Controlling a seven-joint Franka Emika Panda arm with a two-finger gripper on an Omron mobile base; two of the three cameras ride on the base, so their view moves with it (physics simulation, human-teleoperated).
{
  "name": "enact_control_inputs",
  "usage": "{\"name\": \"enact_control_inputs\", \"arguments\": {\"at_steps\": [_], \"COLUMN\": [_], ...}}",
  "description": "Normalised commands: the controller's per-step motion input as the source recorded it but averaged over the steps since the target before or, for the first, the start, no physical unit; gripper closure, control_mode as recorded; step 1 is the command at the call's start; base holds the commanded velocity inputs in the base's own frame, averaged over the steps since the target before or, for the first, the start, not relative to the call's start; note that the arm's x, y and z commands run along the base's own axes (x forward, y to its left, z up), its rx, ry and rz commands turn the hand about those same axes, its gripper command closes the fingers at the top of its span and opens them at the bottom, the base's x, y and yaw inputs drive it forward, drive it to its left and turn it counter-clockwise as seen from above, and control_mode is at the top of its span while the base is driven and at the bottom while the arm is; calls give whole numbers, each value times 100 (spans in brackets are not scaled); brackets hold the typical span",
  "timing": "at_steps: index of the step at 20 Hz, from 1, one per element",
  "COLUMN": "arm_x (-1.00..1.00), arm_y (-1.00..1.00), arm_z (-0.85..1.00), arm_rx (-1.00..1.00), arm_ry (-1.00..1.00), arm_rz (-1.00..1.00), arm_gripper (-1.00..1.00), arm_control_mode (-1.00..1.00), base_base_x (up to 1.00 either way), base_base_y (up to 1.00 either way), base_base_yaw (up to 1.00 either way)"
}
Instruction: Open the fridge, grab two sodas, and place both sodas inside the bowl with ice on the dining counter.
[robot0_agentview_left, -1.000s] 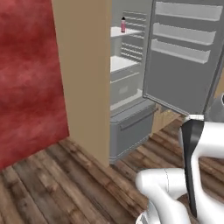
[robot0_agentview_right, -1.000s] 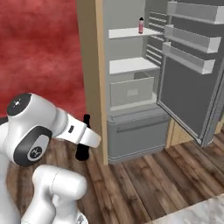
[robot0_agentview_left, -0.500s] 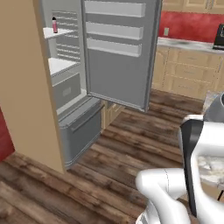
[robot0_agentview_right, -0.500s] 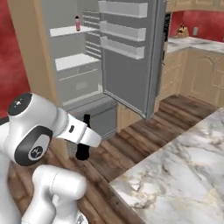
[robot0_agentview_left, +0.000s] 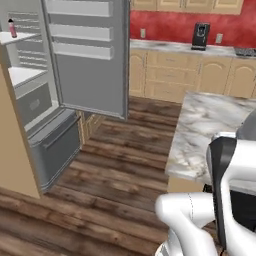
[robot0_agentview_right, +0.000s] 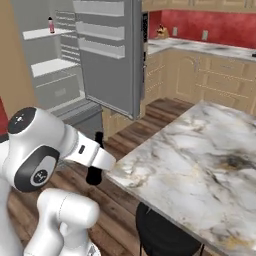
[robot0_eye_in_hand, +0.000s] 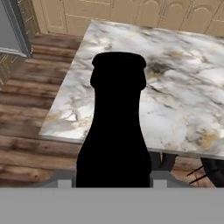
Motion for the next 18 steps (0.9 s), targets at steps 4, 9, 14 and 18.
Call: {"name": "enact_control_inputs", "arguments": {"at_steps": [4, 9, 14, 18], "arm_x": [0, 0, 0, 0], "arm_y": [0, 0, 0, 0], "arm_z": [0, 0, 0, 0], "arm_rx": [0, 0, 0, 0], "arm_ry": [0, 0, 0, 0], "arm_rz": [0, 0, 0, 0], "arm_gripper": [100, 100, 100, 100], "arm_control_mode": [100, 100, 100, 100], "base_base_x": [-62, -52, -37, -42], "base_base_y": [-47, -68, -94, -96], "base_base_yaw": [-29, -29, -32, -32]}}
